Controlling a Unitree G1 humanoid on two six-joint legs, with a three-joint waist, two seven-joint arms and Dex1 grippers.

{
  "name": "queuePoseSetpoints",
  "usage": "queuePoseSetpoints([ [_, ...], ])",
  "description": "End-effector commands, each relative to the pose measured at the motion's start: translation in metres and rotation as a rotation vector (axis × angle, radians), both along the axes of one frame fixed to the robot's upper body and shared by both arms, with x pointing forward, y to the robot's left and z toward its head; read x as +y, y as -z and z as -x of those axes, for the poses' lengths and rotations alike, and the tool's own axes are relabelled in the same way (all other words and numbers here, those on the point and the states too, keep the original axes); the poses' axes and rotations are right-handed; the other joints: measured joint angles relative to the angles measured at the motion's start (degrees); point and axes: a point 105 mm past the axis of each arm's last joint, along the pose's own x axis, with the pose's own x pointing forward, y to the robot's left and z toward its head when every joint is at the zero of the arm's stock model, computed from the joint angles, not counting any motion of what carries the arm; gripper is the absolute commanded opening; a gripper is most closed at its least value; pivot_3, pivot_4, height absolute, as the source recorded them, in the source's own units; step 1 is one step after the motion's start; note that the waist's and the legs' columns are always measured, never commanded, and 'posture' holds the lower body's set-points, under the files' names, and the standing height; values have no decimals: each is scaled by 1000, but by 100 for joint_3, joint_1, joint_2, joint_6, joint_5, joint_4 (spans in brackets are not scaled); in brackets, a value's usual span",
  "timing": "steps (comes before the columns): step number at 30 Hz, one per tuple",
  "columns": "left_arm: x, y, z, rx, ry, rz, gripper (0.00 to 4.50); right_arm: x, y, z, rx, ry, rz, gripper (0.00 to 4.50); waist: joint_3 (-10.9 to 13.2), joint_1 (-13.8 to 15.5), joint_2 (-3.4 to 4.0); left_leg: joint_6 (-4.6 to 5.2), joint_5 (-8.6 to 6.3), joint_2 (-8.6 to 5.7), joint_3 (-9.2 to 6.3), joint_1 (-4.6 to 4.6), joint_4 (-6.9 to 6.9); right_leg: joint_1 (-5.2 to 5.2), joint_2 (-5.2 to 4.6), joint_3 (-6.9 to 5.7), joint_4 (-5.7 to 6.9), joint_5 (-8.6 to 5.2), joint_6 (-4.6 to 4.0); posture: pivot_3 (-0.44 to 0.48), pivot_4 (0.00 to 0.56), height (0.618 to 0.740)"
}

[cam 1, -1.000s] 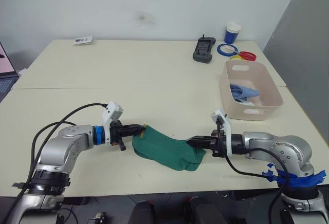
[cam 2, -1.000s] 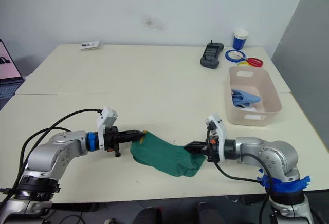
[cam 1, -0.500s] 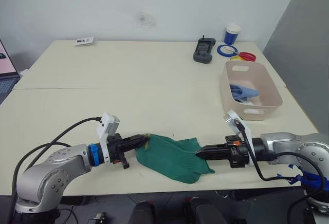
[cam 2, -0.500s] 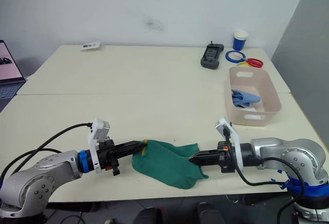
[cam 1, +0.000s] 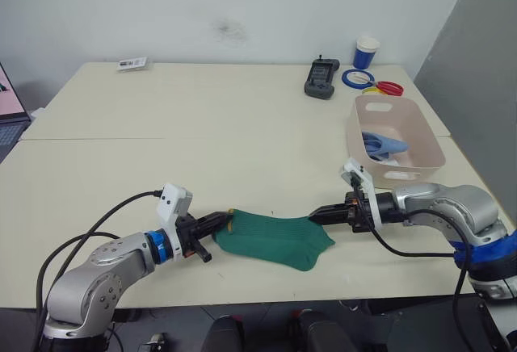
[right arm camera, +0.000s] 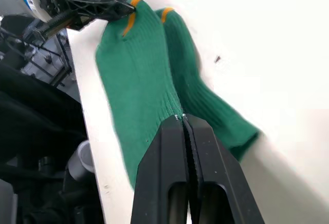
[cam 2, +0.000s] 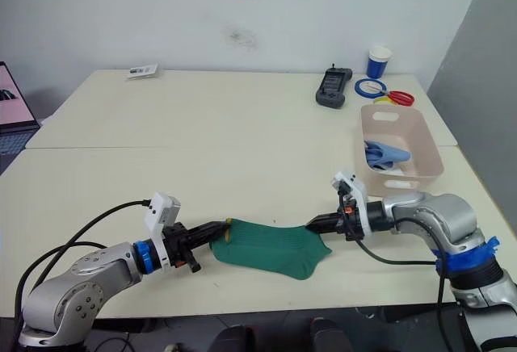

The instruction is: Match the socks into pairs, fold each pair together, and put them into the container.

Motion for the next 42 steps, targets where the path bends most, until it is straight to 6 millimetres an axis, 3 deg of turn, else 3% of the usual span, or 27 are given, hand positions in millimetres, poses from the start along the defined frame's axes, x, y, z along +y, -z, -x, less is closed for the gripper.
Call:
queuePoseSetpoints([
  [1,3,-2,-1,-22,-18,0,0,2,-7,-4,-40,-45,-3,23,0,-3,0,0,0,0,1,1,0,0,0,2,0,0,0,0,150,740],
  [13,6,0,-13,-45,-42,-33,0,13,2,-17,-62,-50,-1,23,0,-1,0,0,0,1,0,0,1,0,-1,3,2,1,0,0,150,740],
  [27,1,5,-18,-55,1,-82,0,10,7,-17,-73,-50,15,23,0,-2,0,0,0,2,1,1,1,0,0,1,2,1,0,0,150,740],
  [30,1,4,-17,-54,7,-66,636,11,8,-21,-97,-27,19,0,0,-3,0,0,0,2,1,1,1,0,-1,2,3,1,0,0,150,740],
  [35,9,-6,-21,-77,-34,-49,2216,5,-3,-30,-155,34,5,1376,0,0,0,0,0,2,0,0,1,0,-1,0,3,1,0,0,150,740],
  [37,21,-24,-27,-109,-100,27,2853,3,-27,-36,-172,101,-77,2063,0,2,0,0,0,2,0,0,1,0,-2,1,3,1,0,0,150,740],
  [39,30,-43,-29,-156,-131,73,2853,9,-51,-30,-203,92,-153,2063,1,-5,-1,0,0,5,0,-1,3,0,-2,0,5,2,1,0,150,740],
  [42,25,-57,-21,-200,-63,66,2853,23,-59,-14,-293,21,-153,2063,0,-12,1,0,0,4,-1,0,0,-1,3,-1,6,1,0,0,150,740],
])
